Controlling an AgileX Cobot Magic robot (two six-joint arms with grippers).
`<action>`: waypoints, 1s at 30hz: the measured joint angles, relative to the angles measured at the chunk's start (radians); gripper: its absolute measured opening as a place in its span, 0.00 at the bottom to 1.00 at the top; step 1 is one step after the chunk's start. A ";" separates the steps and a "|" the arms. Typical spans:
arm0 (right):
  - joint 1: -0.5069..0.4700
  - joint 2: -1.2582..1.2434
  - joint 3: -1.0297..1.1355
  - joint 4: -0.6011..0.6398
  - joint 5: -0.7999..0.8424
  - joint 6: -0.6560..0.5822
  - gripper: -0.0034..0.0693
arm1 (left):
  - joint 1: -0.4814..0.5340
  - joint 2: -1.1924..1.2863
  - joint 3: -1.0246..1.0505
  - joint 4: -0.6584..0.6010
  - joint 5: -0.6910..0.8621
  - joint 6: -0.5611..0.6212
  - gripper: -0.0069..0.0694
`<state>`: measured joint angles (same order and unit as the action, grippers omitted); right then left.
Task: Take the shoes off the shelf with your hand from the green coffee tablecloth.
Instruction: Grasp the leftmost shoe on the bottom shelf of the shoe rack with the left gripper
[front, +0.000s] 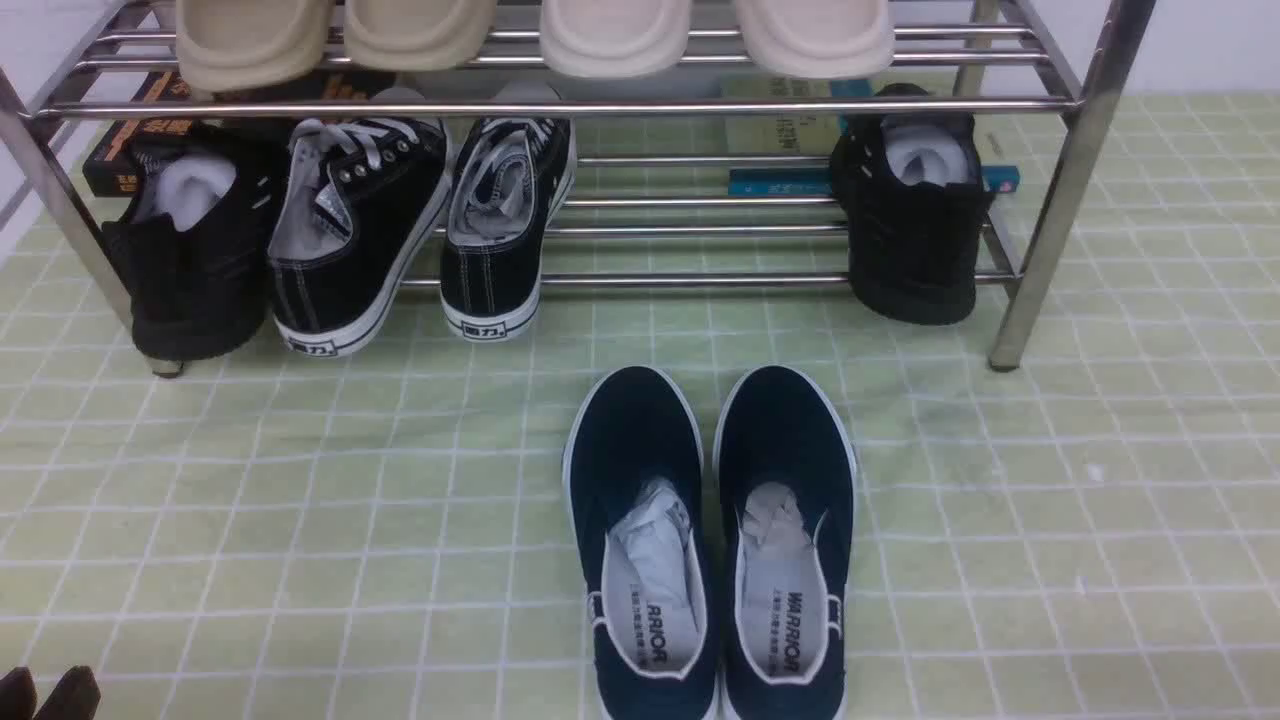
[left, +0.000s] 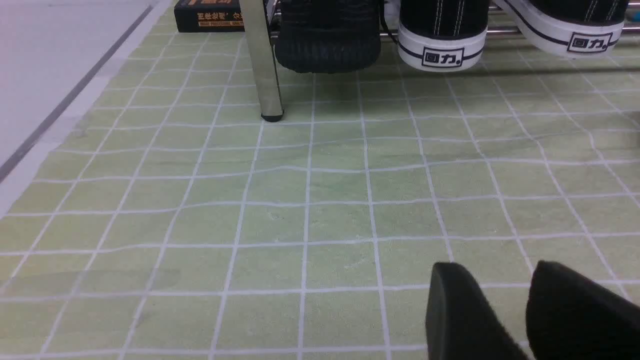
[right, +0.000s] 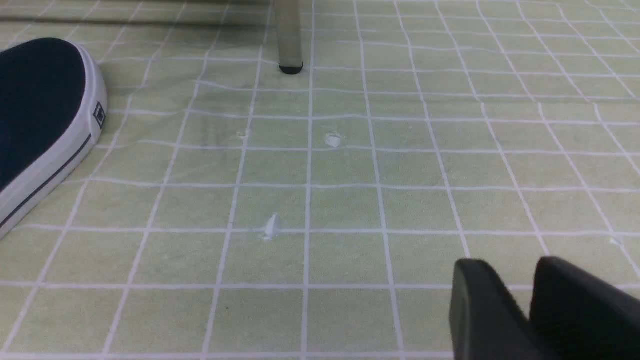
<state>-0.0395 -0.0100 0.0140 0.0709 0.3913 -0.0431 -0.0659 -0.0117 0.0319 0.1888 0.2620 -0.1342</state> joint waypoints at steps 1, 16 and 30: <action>0.000 0.000 0.000 0.000 0.000 0.000 0.30 | 0.000 0.000 0.000 0.000 0.000 0.000 0.41; 0.000 0.000 0.000 0.000 0.000 0.000 0.33 | 0.000 0.000 0.000 0.000 0.000 0.000 0.41; 0.000 0.000 0.000 0.000 0.000 0.000 0.35 | 0.000 0.000 0.000 0.000 0.000 0.000 0.41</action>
<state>-0.0395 -0.0100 0.0140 0.0709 0.3913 -0.0431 -0.0659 -0.0117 0.0319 0.1888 0.2620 -0.1342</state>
